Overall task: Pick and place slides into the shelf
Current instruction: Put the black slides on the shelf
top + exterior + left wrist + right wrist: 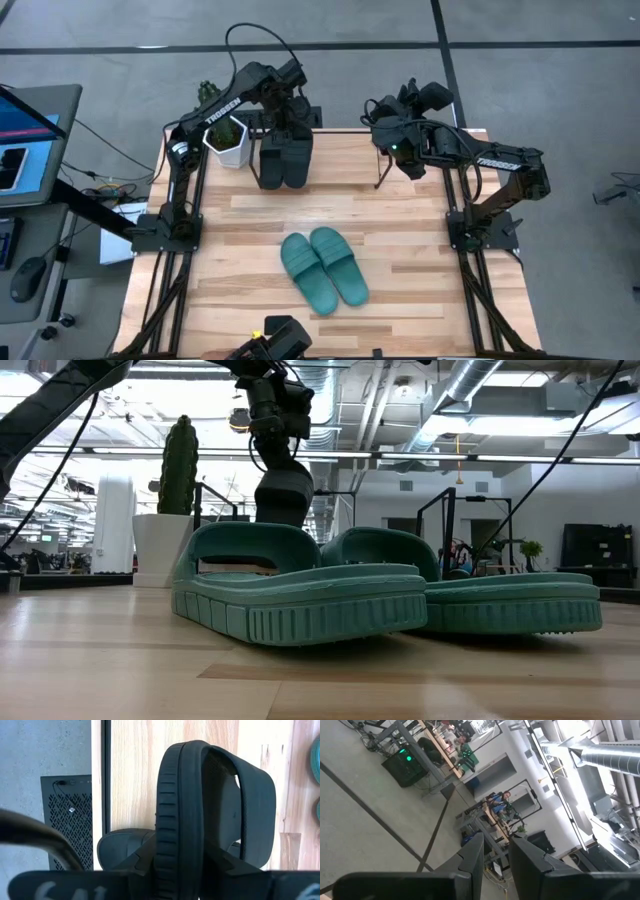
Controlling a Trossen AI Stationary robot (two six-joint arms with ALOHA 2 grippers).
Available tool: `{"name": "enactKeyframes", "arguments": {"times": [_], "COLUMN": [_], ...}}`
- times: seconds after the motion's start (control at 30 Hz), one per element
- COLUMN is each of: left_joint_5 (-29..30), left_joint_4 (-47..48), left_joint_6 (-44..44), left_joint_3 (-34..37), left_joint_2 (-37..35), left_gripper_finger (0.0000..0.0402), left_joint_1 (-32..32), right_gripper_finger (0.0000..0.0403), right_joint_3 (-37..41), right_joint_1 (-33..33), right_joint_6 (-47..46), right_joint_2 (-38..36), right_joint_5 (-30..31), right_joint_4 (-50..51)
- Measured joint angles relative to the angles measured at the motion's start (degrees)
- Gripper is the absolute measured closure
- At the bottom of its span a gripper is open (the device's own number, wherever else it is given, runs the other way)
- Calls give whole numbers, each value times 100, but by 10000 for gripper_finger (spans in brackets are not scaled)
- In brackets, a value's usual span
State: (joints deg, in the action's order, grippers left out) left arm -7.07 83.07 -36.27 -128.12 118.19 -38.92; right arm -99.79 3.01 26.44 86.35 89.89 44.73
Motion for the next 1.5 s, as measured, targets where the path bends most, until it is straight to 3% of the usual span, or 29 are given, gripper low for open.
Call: {"name": "enactKeyframes", "arguments": {"times": [0.37, 1.0, 1.5], "left_joint_5": [200, 314, 1182], "left_joint_4": [-247, -694, -940], "left_joint_6": [13, -229, -221], "left_joint_3": [839, 826, 820], "left_joint_2": [-2, 4, 7], "left_gripper_finger": [320, 317, 185], "left_joint_1": [17, 105, 197], "right_gripper_finger": [321, 321, 321], "right_joint_3": [0, 0, 0], "right_joint_1": [0, 2, 2], "right_joint_6": [1, -2, -7], "right_joint_2": [0, 2, 2], "right_joint_5": [-9, -205, -204], "right_joint_4": [0, -17, -17]}}
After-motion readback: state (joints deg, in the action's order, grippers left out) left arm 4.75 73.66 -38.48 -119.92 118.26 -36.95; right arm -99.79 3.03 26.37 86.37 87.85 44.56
